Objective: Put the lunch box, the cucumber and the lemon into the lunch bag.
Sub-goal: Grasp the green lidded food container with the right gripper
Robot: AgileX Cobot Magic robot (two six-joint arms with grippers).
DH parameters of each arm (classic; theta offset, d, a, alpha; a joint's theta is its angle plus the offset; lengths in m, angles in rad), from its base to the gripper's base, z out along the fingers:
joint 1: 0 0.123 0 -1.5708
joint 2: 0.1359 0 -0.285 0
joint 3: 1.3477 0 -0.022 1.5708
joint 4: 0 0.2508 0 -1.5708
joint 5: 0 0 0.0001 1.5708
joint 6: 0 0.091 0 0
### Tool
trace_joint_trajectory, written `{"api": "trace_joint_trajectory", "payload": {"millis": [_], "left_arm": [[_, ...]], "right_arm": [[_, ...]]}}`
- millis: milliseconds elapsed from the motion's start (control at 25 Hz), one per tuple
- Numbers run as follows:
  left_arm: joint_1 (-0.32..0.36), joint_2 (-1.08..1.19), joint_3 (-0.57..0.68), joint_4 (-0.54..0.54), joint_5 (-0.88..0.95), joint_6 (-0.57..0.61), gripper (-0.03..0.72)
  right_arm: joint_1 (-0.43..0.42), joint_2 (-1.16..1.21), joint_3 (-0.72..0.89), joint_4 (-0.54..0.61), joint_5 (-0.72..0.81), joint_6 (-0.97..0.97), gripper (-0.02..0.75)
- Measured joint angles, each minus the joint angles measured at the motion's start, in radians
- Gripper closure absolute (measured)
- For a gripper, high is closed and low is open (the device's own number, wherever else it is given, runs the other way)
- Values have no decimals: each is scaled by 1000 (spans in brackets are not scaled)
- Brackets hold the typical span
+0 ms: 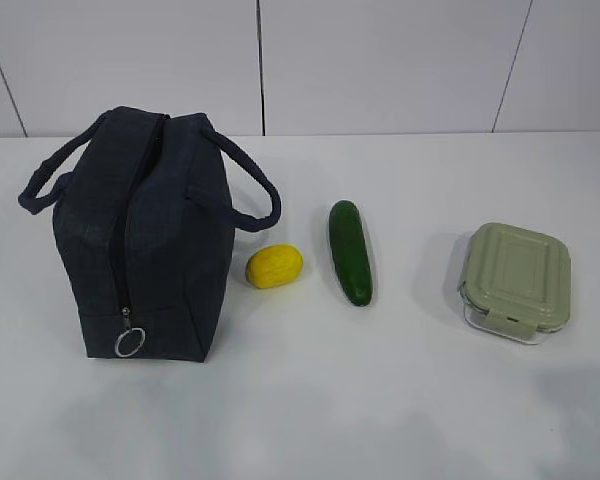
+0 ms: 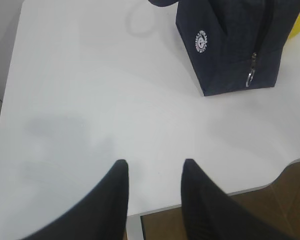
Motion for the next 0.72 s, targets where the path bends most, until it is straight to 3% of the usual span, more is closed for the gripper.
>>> {"api": "trace_joint_trajectory", "payload": {"millis": [720], "left_arm": [[0,0,0,0,0,0,450]], "right_arm": [[0,0,0,0,0,0,375]]}}
